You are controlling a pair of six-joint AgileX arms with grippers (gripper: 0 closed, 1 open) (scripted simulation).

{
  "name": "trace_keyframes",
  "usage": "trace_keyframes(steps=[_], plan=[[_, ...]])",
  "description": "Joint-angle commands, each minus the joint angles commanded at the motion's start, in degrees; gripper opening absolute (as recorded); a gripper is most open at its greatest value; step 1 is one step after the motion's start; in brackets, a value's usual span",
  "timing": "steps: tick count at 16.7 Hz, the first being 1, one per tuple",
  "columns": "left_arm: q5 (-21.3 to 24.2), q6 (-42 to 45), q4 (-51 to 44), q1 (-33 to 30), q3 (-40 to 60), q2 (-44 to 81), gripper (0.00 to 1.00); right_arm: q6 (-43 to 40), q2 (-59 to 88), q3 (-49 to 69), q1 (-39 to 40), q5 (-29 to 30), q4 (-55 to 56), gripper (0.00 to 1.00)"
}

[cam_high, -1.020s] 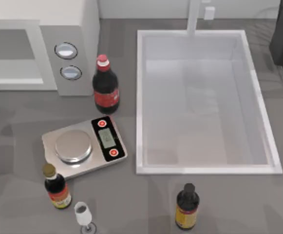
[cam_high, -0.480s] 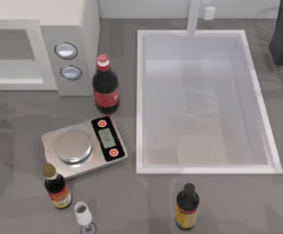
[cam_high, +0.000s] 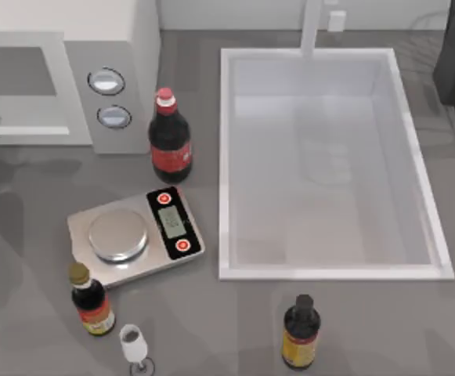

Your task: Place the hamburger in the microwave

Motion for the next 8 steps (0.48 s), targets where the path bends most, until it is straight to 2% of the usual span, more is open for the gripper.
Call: trace_keyframes(steps=[5, 8], plan=[[5.62, -1.03, 26.55, -0.51, -7.4, 4.48, 0.0, 0.0, 0.0, 0.0, 0.0, 0.0, 0.0, 1.0], [9.6, -1.32, 39.32, -0.87, -10.06, 7.56, 0.0, 0.0, 0.0, 0.0, 0.0, 0.0, 0.0, 1.0]])
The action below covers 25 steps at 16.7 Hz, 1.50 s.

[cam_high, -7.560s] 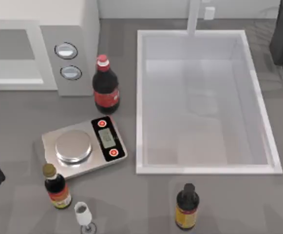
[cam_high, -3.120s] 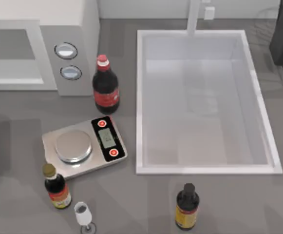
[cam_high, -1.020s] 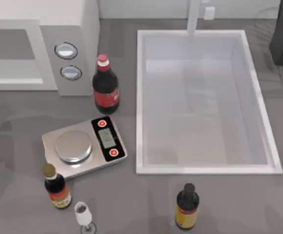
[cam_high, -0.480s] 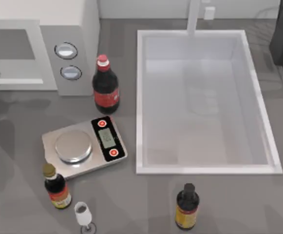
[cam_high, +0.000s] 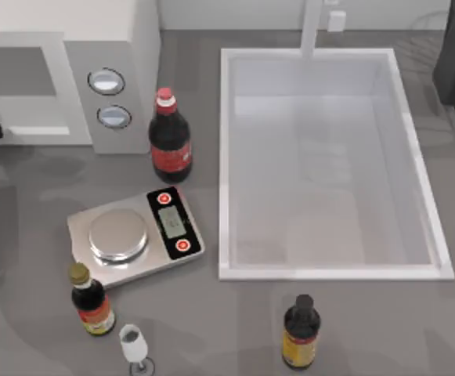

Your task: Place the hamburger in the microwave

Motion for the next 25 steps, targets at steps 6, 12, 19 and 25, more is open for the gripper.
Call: trace_keyframes(steps=[6, 12, 19, 25], plan=[[4.57, 0.61, 13.32, -0.64, -2.26, 2.71, 0.0, 0.0, 0.0, 0.0, 0.0, 0.0, 0.0, 1.0], [4.6, 0.76, 13.65, -0.95, -2.18, 2.53, 0.0, 0.0, 0.0, 0.0, 0.0, 0.0, 0.0, 1.0], [3.32, 0.27, 9.32, -1.71, 8.83, 9.35, 0.0, 0.0, 0.0, 0.0, 0.0, 0.0, 0.0, 1.0], [2.25, -0.5, 1.6, -4.44, 28.52, 20.01, 0.0, 0.0, 0.0, 0.0, 0.0, 0.0, 0.0, 1.0]])
